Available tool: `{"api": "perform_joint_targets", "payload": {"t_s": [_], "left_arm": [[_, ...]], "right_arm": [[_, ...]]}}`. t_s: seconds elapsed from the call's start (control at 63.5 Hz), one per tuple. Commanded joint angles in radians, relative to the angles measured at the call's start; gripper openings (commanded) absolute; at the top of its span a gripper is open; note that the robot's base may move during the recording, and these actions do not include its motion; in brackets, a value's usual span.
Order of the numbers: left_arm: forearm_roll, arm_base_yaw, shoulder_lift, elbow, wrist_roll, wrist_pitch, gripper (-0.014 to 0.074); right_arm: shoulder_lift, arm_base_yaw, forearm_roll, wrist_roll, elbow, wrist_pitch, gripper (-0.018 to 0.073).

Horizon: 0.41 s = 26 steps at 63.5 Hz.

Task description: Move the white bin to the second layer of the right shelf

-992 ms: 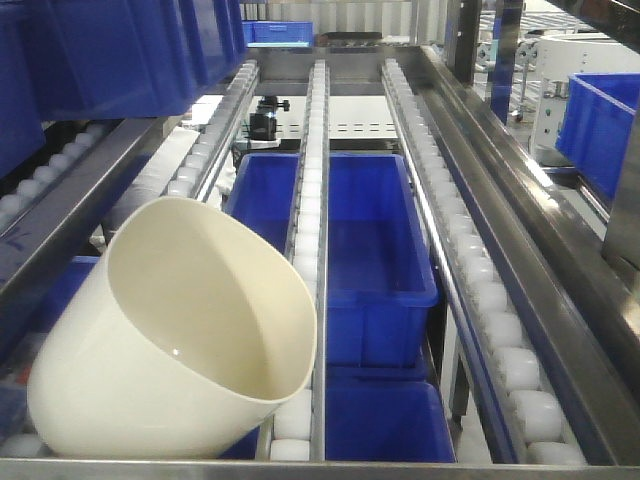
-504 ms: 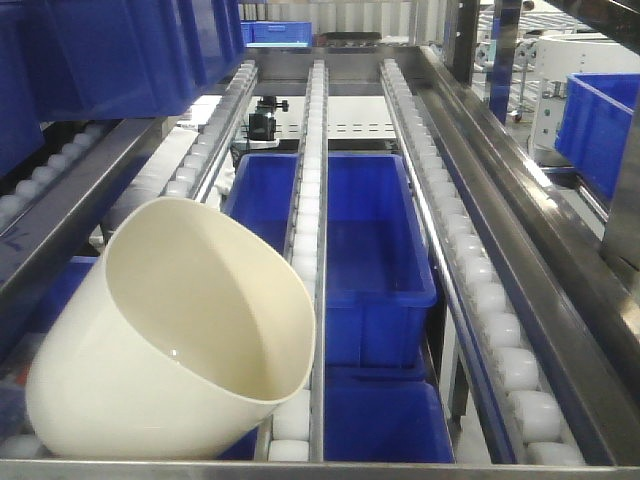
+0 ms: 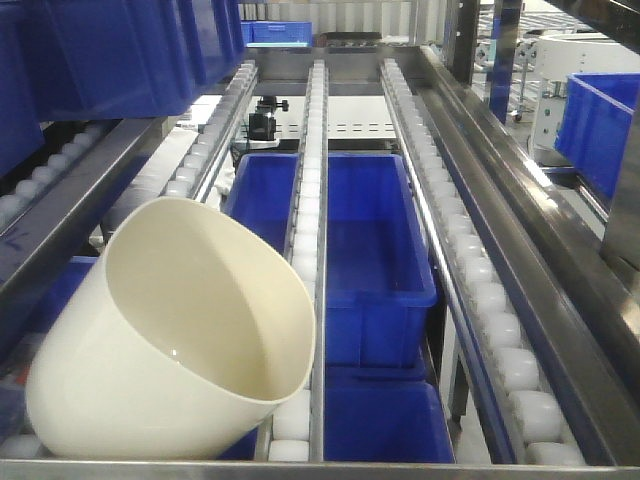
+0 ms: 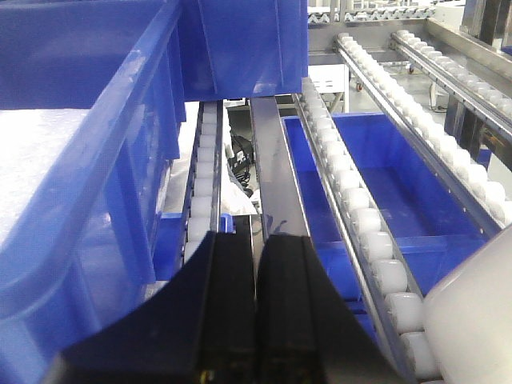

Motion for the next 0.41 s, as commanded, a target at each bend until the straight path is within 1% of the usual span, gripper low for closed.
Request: {"api": "perform_joint_targets", "payload": {"t_s": [0.0, 0.394], "left_arm": [[0.0, -0.004, -0.015, 0.037, -0.003, -0.087, 0.0085], [0.0, -0.004, -0.015, 0.037, -0.003, -0.087, 0.0085]], "right_arm": [[-0.021, -0.005, 0.003, -0.007, -0.016, -0.083, 0.0048], [-0.021, -0.005, 0.003, -0.007, -0.016, -0.083, 0.0048]]}}
